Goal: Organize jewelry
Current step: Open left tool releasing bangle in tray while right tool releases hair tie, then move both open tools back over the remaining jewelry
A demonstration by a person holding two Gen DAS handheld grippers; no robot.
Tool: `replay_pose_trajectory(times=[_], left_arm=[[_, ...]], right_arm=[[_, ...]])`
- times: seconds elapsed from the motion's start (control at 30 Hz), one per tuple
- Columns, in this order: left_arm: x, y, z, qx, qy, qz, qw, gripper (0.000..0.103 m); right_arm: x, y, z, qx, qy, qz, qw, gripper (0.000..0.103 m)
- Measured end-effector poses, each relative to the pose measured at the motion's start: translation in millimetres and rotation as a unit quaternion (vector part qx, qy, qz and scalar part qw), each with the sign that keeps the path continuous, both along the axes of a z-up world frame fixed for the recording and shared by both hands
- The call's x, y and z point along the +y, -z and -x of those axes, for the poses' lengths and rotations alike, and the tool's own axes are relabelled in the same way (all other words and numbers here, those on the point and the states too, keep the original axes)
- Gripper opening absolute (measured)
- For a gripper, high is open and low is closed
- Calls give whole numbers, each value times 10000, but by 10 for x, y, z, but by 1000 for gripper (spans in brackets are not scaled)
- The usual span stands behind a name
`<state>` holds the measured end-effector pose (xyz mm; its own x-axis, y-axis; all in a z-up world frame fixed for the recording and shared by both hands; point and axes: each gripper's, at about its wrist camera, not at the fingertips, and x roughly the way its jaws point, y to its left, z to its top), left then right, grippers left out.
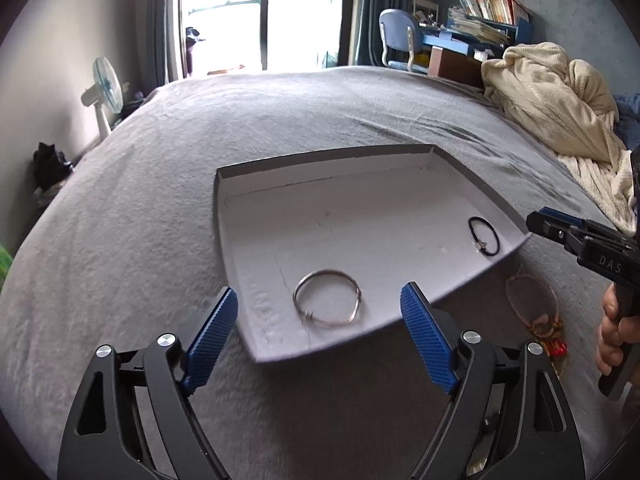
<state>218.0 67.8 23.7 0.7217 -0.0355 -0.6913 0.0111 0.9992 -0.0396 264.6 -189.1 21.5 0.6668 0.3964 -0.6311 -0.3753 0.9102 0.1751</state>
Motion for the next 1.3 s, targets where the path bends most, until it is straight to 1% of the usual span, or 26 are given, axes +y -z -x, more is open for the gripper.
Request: replay_pose_trajectory(times=[0.07,0.1,0.23,0.3,0.53,0.63,0.9,1.13,1.3], left_arm=[[3,-34,121,-67,-8,19,10000,86],[5,-46,176,-96,-7,36,9999,86],[-11,-91,421,-224,-21,92,9997,92],[-26,-107,525,-289,-3,114,9995,93],[-142,-93,841,-344,110,150,9992,94],[-193,-62,943,-367,159,167,9991,94],[-324,55,1168,-402,296,108,9987,95],[-403,91,1311,-479,402,42,9980,95],[-496,122,1355,-460,612,-56,9970,95]], right_arm=[[-43,-17,134,-60,10,-29,10000,51],[-57,-22,191,-90,21,-33,10000,55],[-129,-30,435,-205,95,-71,9997,61],[-178,-15,558,-242,154,-66,9996,64],[-338,65,818,-133,331,-186,9992,73],[-380,67,936,-139,372,-204,9990,74],[-383,125,1170,-178,344,-54,9992,78],[-399,176,1260,-225,332,-63,9992,78],[-393,231,1254,-79,309,-65,9995,79]])
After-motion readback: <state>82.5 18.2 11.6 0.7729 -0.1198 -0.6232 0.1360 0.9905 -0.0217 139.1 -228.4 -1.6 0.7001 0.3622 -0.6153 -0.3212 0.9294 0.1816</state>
